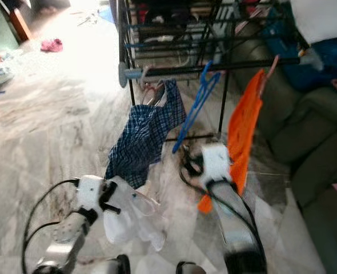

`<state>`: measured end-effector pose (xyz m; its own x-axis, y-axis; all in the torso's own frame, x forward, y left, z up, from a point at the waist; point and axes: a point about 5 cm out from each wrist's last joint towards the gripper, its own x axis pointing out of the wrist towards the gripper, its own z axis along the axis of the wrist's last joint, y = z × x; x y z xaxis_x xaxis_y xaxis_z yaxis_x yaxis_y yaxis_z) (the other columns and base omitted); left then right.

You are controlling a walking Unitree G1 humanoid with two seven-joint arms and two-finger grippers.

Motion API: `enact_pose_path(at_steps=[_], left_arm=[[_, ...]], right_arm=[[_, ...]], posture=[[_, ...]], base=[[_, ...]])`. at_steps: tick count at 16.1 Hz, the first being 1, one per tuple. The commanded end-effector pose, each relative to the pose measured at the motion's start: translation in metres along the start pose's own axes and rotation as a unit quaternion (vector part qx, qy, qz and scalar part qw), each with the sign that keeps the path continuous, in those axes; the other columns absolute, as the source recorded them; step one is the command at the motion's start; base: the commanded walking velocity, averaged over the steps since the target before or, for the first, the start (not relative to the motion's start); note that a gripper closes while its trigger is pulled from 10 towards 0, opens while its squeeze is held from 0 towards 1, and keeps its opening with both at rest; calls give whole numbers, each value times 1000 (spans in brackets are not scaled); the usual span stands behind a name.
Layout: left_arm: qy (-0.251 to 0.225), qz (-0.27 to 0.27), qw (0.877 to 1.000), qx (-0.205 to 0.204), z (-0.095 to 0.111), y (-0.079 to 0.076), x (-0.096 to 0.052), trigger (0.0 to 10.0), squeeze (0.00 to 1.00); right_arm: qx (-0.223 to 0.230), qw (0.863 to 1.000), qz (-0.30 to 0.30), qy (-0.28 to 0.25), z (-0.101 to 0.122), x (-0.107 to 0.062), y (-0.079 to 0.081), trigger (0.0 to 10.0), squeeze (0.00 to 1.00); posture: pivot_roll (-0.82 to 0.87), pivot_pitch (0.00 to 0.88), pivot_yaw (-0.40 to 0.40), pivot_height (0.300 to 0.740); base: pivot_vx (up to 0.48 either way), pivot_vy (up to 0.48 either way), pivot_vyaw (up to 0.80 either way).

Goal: Hang hanger

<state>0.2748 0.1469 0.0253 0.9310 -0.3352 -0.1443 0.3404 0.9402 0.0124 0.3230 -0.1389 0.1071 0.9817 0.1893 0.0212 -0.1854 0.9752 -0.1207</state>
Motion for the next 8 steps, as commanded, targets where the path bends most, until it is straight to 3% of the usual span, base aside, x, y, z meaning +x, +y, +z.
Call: enact_pose_path(at_steps=[1,6,8], left_arm=[[2,0,1000,5,-1,4,-6,10000,0],[8,25,1000,18,0,15,-27,10000,0],[10,29,999,17,0,15,-30,10000,0]], right_arm=[[10,1000,16,15,-2,7,5,10000,0],[3,999,45,27,21,49,13,10000,0],[-7,998,40,50,19,55,10,10000,0]], posture=[[148,291,14,740],[245,309,7,740],[262,305,2,740]], base=[[0,0,0],[0,0,0],[0,0,0]])
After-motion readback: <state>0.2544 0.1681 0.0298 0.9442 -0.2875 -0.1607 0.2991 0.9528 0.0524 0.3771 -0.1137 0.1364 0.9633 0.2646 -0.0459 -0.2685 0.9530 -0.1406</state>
